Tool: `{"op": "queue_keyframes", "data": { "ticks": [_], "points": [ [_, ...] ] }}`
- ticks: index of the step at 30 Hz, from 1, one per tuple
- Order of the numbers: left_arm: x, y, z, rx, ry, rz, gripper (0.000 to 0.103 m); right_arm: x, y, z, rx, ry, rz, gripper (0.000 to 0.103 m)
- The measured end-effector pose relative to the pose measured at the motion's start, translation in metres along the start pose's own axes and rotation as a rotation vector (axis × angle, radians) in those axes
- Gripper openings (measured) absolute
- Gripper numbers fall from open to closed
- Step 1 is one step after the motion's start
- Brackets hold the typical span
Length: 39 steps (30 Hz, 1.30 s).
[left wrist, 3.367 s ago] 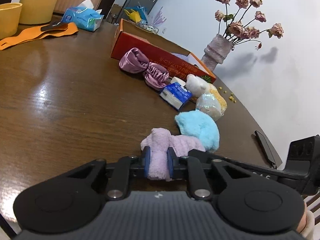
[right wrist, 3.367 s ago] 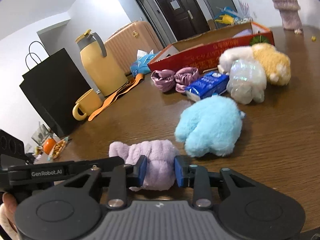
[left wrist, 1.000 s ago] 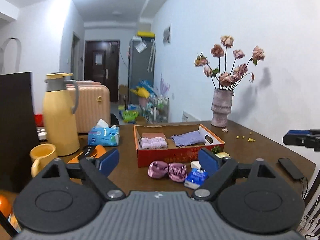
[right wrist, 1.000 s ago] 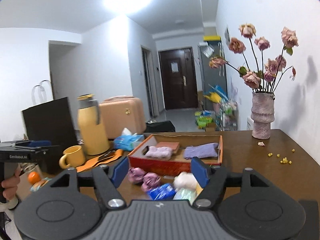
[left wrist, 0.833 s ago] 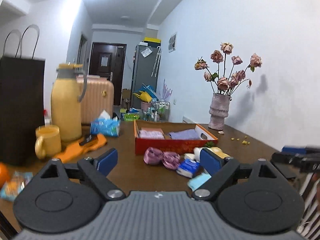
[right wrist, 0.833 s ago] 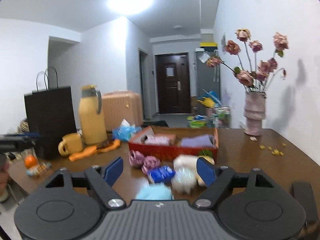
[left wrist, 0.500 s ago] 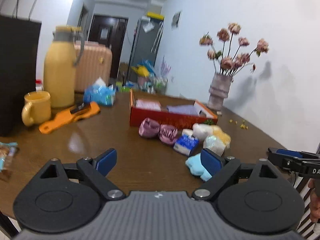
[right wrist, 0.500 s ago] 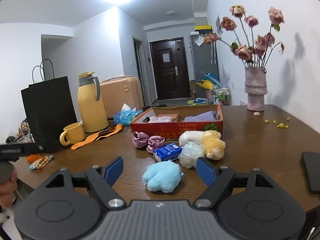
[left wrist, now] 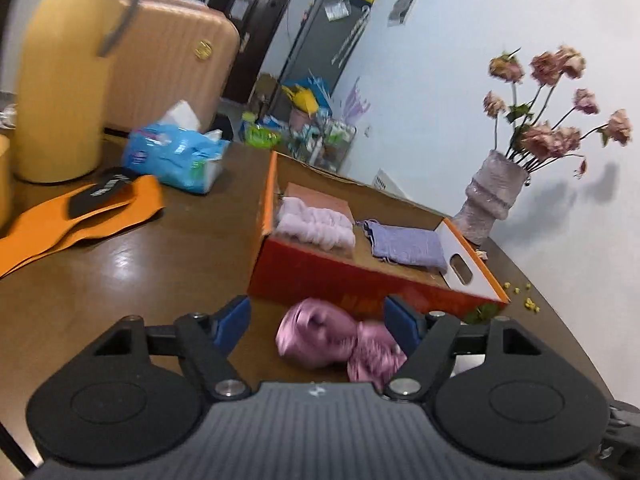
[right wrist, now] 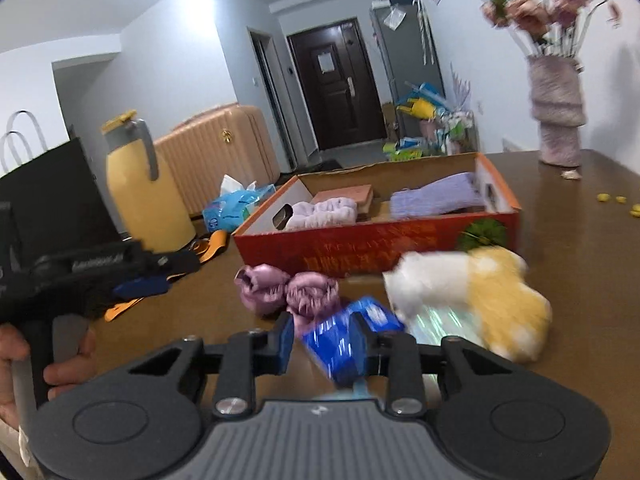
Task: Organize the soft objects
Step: 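Grasp the pink satin scrunchies with the right gripper, then carry the pink scrunchies into the box and open the right gripper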
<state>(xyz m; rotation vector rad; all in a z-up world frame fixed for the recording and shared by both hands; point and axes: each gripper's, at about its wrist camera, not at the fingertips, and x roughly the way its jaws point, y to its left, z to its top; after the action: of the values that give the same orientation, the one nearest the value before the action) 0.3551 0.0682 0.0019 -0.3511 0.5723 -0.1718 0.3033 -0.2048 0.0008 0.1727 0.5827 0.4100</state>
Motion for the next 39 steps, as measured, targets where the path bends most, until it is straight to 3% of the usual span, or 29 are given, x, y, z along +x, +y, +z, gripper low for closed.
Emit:
{"op": "queue_keyframes", "data": {
  "ticks": [3,5,6,12,17,20,21,22,24,26,27,28,31,34,36,39],
  "points": [
    [0.036,-0.001,0.004,0.031,0.056,0.035,0.063,0.048,0.001,0.023,-0.028,0.038,-0.035,0.031],
    [0.048,0.002,-0.004,0.058,0.118,0.037,0.036,0.069,-0.002,0.033,-0.01,0.053,-0.032,0.031],
    [0.049,0.003,-0.011,0.073,0.145,0.016,0.017,0.078,-0.005,0.036,0.018,0.063,-0.021,0.031],
    [0.018,0.002,-0.049,0.143,0.105,0.026,0.014,0.105,-0.009,0.032,0.041,0.123,0.027,0.034],
    [0.017,0.009,-0.052,0.114,0.101,0.031,0.013,0.12,-0.009,0.024,0.053,0.146,0.055,0.035],
    [0.008,0.011,-0.049,0.086,0.089,0.013,0.018,0.125,-0.002,0.022,-0.008,0.196,0.066,0.034],
    [0.003,0.011,-0.048,0.078,0.071,-0.003,0.032,0.126,-0.002,0.021,-0.011,0.21,0.07,0.032],
    [-0.002,0.01,-0.047,0.081,0.048,-0.029,0.052,0.126,-0.005,0.021,0.001,0.227,0.086,0.032],
    [-0.007,0.01,-0.044,0.09,0.002,-0.038,0.063,0.126,-0.009,0.02,0.02,0.238,0.111,0.032],
    [0.004,0.014,-0.038,0.061,0.052,0.021,0.06,0.125,-0.011,0.019,0.016,0.242,0.122,0.027],
    [0.01,0.018,-0.037,0.027,0.089,0.03,0.053,0.125,-0.009,0.018,0.001,0.246,0.125,0.024],
    [0.013,0.022,-0.036,0.006,0.107,0.01,0.04,0.124,-0.004,0.017,-0.033,0.25,0.122,0.023],
    [0.021,0.027,-0.041,-0.045,0.162,-0.058,0.023,0.121,0.007,0.015,-0.113,0.236,0.099,0.018],
    [0.017,0.027,-0.039,-0.08,0.173,-0.042,0.012,0.119,0.01,0.016,-0.123,0.223,0.103,0.015],
    [0.004,0.02,-0.033,-0.078,0.151,-0.039,0.011,0.112,0.016,0.018,-0.154,0.192,0.095,0.013],
    [-0.034,-0.004,-0.028,-0.009,0.072,-0.04,0.01,0.074,0.032,0.026,-0.191,0.08,0.089,0.013]
  ]
}}
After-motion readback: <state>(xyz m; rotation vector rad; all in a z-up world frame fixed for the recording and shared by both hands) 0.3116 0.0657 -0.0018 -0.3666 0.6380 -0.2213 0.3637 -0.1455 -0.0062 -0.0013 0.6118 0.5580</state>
